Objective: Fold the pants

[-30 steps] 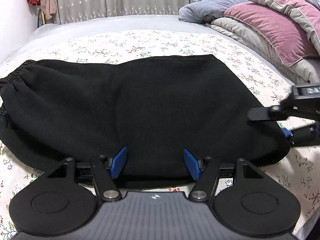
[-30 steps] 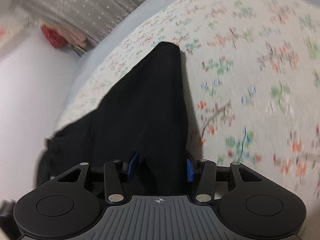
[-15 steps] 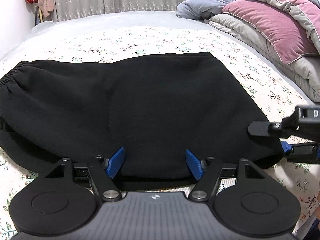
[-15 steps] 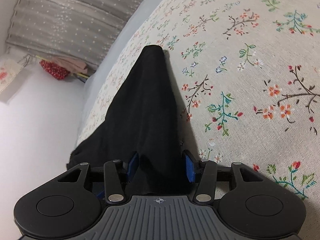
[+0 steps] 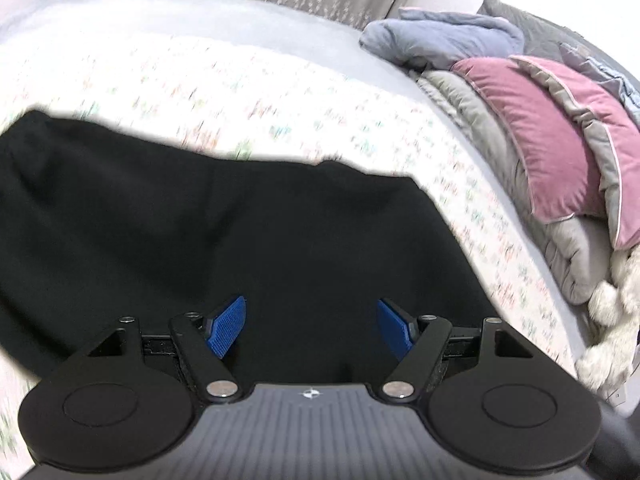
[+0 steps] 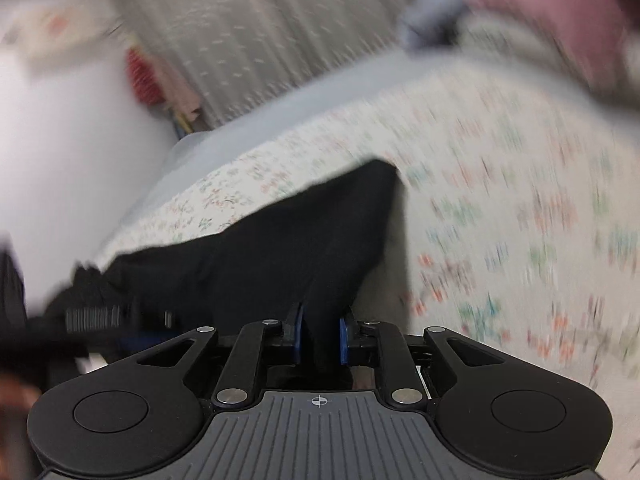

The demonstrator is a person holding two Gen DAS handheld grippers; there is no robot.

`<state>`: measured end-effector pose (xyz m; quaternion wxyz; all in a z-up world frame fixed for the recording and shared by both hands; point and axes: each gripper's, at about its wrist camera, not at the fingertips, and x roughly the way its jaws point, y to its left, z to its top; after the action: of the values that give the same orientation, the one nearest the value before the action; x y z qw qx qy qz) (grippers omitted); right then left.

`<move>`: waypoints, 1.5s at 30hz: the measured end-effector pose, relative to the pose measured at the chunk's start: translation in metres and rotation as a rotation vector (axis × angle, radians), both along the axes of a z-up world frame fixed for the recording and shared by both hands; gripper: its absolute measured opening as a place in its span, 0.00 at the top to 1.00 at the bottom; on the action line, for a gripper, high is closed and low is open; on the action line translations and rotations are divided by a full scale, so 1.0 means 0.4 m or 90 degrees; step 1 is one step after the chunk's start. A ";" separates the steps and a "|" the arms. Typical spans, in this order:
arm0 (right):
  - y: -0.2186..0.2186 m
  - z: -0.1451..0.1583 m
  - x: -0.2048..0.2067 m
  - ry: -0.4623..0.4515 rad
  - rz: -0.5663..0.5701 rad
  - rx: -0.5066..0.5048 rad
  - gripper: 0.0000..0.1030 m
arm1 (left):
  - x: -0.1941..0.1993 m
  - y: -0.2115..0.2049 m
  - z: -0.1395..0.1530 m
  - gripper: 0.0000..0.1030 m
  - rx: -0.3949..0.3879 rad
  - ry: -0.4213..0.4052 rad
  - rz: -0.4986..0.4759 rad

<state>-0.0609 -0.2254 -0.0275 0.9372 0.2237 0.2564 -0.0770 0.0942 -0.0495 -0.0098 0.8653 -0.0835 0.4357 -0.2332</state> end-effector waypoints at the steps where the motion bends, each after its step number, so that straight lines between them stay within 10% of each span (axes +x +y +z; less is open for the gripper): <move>1: 0.021 0.007 0.003 -0.003 0.005 -0.028 0.84 | 0.009 -0.012 0.012 0.11 0.003 -0.006 -0.007; 12: 0.160 0.022 0.060 -0.009 0.033 -0.210 0.84 | 0.088 -0.261 0.099 0.03 0.172 -0.080 -0.175; 26: 0.185 0.013 0.091 -0.008 0.056 -0.236 0.84 | 0.069 -0.549 -0.004 0.01 0.477 -0.151 -0.370; 29: 0.184 0.016 0.092 -0.006 0.058 -0.232 0.84 | 0.076 -0.581 -0.028 0.17 0.523 -0.159 -0.368; 30: 0.181 0.018 0.091 -0.005 0.058 -0.229 0.84 | 0.083 -0.585 -0.036 0.39 0.534 -0.153 -0.364; 31: 0.182 0.021 0.083 -0.006 0.059 -0.225 0.84 | 0.090 -0.582 -0.040 0.63 0.536 -0.137 -0.358; 33: 0.178 0.029 0.076 -0.008 0.060 -0.213 0.84 | 0.103 -0.565 -0.040 0.75 0.522 -0.122 -0.345; 45: 0.150 0.009 0.051 0.051 0.039 -0.165 0.65 | 0.152 -0.395 0.066 0.78 0.346 -0.092 -0.217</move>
<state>-0.0404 -0.1653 -0.0239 0.9492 0.0892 0.2880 -0.0898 0.1552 -0.2076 0.0166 0.8330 0.2415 0.4273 -0.2552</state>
